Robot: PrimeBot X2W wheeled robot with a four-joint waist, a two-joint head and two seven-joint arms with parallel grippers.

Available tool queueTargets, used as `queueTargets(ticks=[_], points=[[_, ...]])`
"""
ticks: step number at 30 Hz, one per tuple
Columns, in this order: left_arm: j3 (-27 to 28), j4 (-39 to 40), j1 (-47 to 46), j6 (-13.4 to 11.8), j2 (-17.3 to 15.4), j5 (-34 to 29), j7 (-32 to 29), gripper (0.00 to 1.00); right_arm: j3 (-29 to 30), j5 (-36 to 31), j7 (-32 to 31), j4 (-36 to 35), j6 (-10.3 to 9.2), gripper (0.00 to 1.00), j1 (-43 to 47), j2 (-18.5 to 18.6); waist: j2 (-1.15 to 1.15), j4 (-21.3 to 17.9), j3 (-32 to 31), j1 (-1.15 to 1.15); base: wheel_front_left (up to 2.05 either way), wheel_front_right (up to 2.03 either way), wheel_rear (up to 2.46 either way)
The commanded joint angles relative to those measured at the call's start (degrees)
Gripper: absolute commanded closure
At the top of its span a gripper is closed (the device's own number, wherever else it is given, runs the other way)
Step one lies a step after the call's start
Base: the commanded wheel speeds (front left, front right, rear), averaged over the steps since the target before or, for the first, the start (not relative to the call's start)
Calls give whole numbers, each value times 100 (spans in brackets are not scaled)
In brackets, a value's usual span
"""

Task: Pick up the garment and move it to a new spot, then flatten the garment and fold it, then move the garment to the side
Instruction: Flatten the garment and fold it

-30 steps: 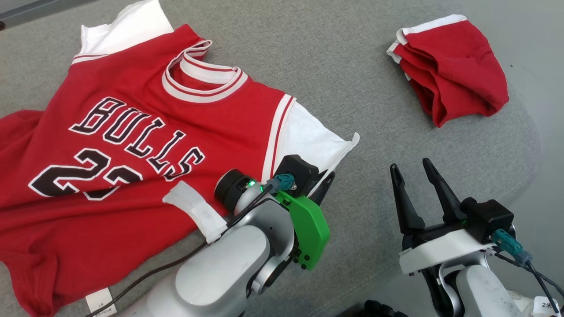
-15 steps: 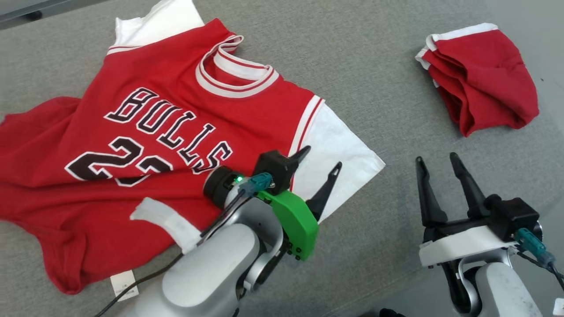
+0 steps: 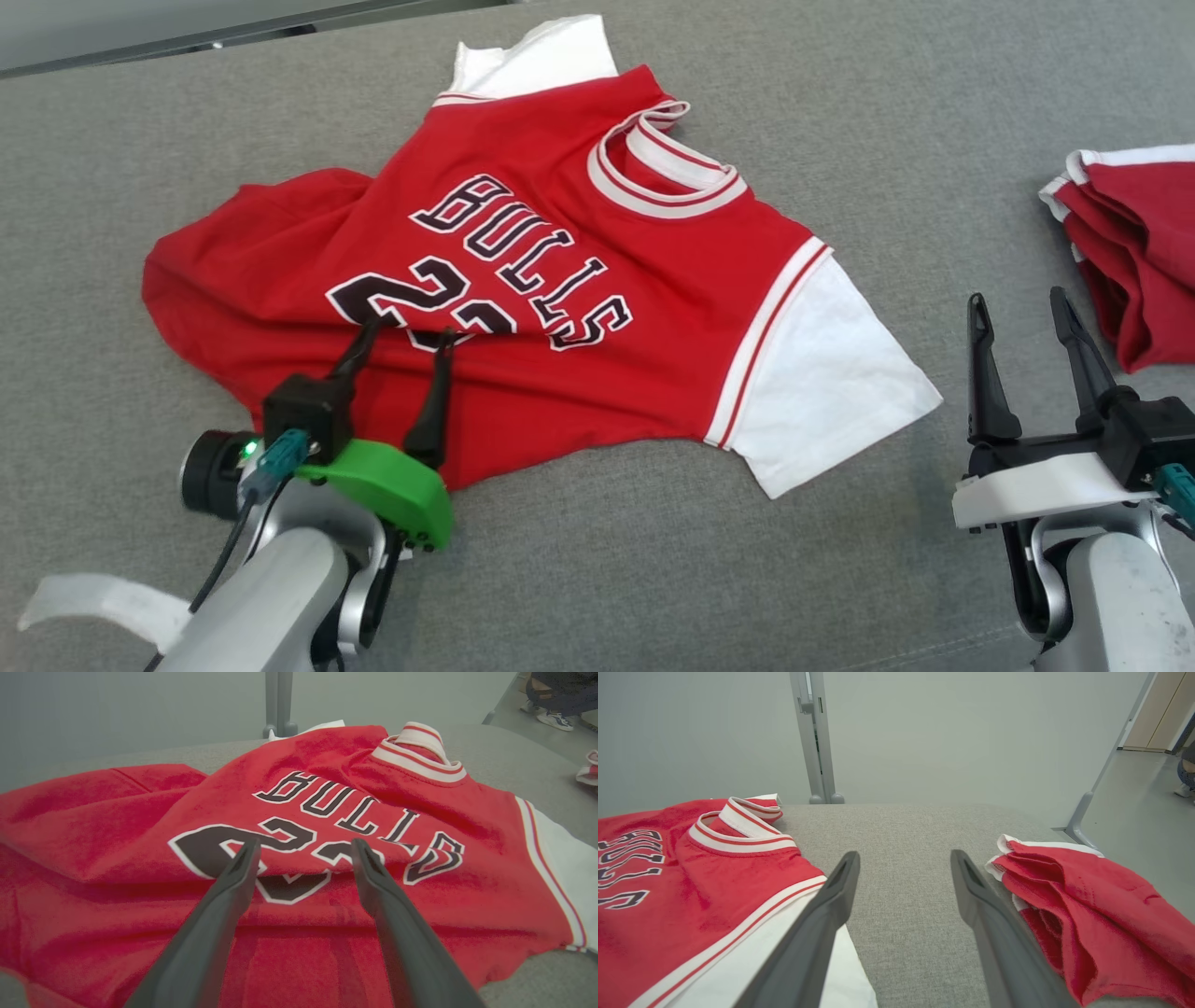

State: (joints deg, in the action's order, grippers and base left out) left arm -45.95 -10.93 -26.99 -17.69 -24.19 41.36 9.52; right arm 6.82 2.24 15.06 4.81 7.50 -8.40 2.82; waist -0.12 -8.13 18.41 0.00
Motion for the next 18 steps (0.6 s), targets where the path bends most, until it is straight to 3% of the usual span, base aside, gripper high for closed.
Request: queueTargets(ticks=[1, 5, 10, 18], points=[[94, 34, 287, -81, -112, 70, 132, 0, 22, -66, 16, -26, -2, 0, 112, 17, 12, 457, -400, 0, 0, 0, 0], [355, 113, 806, -84, -408, 156, 419, 0, 37, -128, 16, -6, -2, 0, 280, 76, 12, 635, -636, 0, 0, 0, 0], [809, 144, 1547, 8, -526, 270, 563, 0, 63, -155, 16, 86, -2, 0, 603, 119, 12, 810, -973, 0, 0, 0, 0], [1652, 318, 2420, 325, -354, -127, 571, 0, -59, -85, 16, 135, -2, 0, 995, 214, 12, 1020, -1334, 0, 0, 0, 0]])
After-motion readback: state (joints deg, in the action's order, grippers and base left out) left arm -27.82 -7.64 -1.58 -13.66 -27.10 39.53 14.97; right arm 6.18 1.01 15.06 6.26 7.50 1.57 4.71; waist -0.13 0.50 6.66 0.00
